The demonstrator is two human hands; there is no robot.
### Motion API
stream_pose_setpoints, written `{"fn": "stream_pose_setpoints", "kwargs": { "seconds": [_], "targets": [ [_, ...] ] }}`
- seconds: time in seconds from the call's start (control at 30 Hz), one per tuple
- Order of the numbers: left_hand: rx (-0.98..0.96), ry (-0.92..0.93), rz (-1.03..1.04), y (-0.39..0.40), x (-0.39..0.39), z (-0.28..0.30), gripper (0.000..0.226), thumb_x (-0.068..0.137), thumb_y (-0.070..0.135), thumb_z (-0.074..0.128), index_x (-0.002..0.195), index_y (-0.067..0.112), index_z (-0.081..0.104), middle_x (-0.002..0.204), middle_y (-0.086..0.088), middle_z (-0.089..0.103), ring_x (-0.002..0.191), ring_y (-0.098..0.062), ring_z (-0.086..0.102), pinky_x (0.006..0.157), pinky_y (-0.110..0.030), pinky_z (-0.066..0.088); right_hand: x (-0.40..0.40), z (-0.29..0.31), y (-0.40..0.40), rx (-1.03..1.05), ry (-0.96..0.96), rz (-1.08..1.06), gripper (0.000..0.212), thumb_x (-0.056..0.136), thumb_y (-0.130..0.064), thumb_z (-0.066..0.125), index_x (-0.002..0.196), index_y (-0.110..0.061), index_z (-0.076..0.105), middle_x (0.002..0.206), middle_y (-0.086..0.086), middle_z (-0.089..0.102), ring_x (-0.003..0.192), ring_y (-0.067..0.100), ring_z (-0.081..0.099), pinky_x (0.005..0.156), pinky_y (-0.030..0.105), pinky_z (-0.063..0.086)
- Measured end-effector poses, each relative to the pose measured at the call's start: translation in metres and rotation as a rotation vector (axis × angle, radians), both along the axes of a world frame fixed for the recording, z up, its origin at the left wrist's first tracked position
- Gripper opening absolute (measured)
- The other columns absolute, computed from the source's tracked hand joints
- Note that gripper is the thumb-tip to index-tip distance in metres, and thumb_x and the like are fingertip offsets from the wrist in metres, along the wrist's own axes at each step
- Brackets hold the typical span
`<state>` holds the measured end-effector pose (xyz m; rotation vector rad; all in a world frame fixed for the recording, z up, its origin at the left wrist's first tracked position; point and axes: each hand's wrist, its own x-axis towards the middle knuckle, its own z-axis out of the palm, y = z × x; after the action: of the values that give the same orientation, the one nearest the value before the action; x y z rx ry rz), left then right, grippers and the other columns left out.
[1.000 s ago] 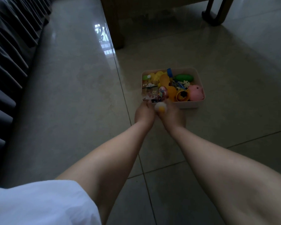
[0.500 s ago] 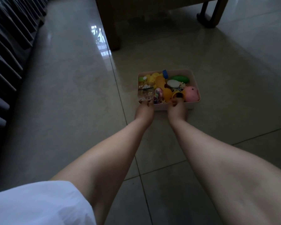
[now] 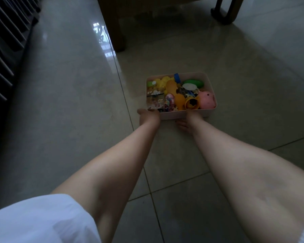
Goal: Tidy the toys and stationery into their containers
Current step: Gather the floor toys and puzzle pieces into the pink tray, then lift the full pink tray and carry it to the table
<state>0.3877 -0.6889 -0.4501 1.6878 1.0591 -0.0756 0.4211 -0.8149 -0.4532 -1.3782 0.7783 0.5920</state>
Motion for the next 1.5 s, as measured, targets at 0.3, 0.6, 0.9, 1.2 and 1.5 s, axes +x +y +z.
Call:
{"fn": "stream_pose_setpoints", "kwargs": {
  "seconds": [0.3,0.6,0.9,1.2,1.5],
  "targets": [
    [-0.019,0.085,-0.204,0.023,0.024,-0.022,0.041,0.092,0.023,0.050,0.127,0.004,0.055,0.128,-0.017,0.059,0.115,-0.035,0.058,0.096,-0.042,0.051,0.025,0.005,0.011,-0.051,0.117,-0.036,0.047,0.101,-0.037,0.038,0.134,-0.003,0.042,0.125,0.021,0.058,0.107,0.038,0.063,0.057,0.046,0.052],
    [-0.279,0.065,-0.107,0.027,0.034,0.003,0.042,0.098,0.016,0.048,0.139,0.005,0.046,0.136,-0.011,0.053,0.121,-0.028,0.056,0.097,-0.032,0.050,0.025,-0.005,0.003,-0.136,-0.055,0.024,0.037,0.100,-0.013,0.037,0.132,0.000,0.047,0.128,0.019,0.057,0.095,0.032,0.064,0.071,0.035,0.055],
    [-0.399,0.090,0.067,0.009,0.027,0.128,0.034,0.096,-0.004,0.040,0.125,0.007,0.053,0.114,-0.013,0.056,0.097,-0.030,0.058,0.077,-0.033,0.053,0.032,0.089,-0.021,-0.211,-0.005,-0.018,0.043,0.066,-0.017,0.044,0.106,-0.003,0.056,0.105,0.023,0.062,0.084,0.041,0.068,0.066,0.054,0.059],
    [-0.394,0.106,-0.007,-0.030,0.062,0.296,0.027,0.091,0.002,0.044,0.079,0.017,0.062,0.091,-0.008,0.063,0.078,-0.025,0.060,0.083,-0.039,0.054,0.055,0.217,-0.069,-0.173,0.051,-0.201,0.059,0.057,-0.024,0.047,0.115,-0.010,0.047,0.104,0.017,0.065,0.080,0.038,0.069,0.063,0.052,0.059],
    [-0.376,0.111,-0.040,-0.095,0.125,0.457,0.024,0.091,0.006,0.047,0.080,0.020,0.063,0.089,-0.005,0.065,0.085,-0.027,0.064,0.083,-0.038,0.056,0.105,0.427,-0.124,-0.122,0.055,-0.208,0.041,0.082,-0.010,0.041,0.123,-0.002,0.045,0.105,0.023,0.067,0.068,0.032,0.072,0.049,0.036,0.057]
  ]
}}
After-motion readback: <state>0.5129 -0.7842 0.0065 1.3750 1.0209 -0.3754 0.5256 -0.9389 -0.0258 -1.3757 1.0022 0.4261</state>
